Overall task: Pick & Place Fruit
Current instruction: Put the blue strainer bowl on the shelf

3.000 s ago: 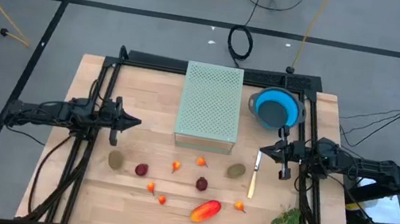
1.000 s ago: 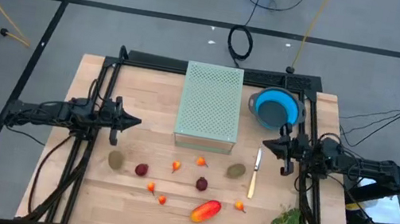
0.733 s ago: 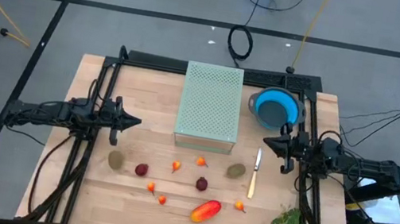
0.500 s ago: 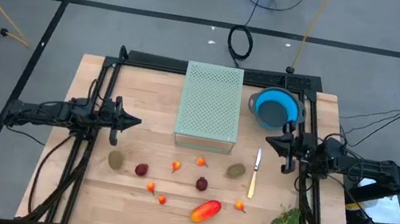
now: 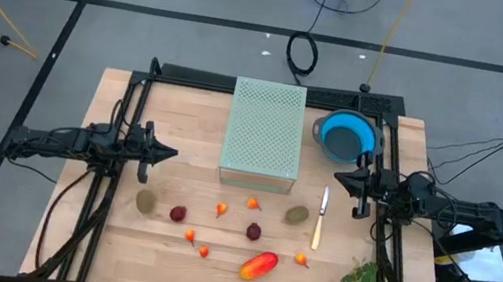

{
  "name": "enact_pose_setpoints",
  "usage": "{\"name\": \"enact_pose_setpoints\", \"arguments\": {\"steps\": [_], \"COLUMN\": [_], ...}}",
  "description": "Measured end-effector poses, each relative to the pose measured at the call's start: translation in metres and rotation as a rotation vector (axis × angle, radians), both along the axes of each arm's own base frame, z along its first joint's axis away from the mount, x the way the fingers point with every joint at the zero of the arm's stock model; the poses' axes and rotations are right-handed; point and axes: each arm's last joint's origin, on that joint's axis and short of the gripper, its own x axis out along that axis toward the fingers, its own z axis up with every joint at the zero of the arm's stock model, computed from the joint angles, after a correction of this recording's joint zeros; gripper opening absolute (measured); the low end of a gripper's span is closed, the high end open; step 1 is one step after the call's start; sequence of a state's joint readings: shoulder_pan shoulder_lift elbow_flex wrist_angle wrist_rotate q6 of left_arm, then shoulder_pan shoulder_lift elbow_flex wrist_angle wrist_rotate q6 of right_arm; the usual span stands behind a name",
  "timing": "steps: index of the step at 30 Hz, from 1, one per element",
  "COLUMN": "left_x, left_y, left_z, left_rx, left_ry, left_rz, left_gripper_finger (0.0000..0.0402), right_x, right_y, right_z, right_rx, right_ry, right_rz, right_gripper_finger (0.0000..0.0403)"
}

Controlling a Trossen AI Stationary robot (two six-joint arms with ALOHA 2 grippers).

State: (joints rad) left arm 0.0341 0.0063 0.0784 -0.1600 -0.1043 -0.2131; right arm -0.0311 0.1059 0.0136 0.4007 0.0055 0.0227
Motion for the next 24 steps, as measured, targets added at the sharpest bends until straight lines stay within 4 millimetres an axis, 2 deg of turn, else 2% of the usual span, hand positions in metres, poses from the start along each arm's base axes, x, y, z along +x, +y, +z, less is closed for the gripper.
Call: {"name": "enact_pose_setpoints", "arguments": {"steps": [4, 7, 11, 14, 16, 24], "left_x": [0.000, 0.000, 0.000, 0.000, 0.000, 0.000], "left_y": [0.000, 0.000, 0.000, 0.000, 0.000, 0.000], "left_z": [0.000, 0.000, 0.000, 0.000, 0.000, 0.000], "left_rx": [0.000, 0.000, -0.001, -0.001, 0.000, 0.005], "left_ry": [0.000, 0.000, 0.000, 0.000, 0.000, 0.000], "left_rz": [0.000, 0.000, 0.000, 0.000, 0.001, 0.001], "left_gripper_finger": [0.0010, 0.0010, 0.0010, 0.0010, 0.0010, 0.0010], "right_x": [0.000, -0.001, -0.008, -0.006, -0.006, 0.005], "right_y": [-0.004, -0.008, -0.011, -0.011, -0.012, -0.019], "right_z": [0.001, 0.001, 0.035, 0.048, 0.064, 0.098], "right_rx": [0.023, 0.012, -0.025, -0.094, -0.107, -0.093], "right_ry": [0.004, 0.097, 0.122, 0.217, 0.219, 0.334], "right_rz": [-0.126, -0.284, -0.412, -0.426, -0.466, -0.709], "right_gripper_finger": [0.0001, 0.0001, 0.0000, 0.0000, 0.0000, 0.0000]}}
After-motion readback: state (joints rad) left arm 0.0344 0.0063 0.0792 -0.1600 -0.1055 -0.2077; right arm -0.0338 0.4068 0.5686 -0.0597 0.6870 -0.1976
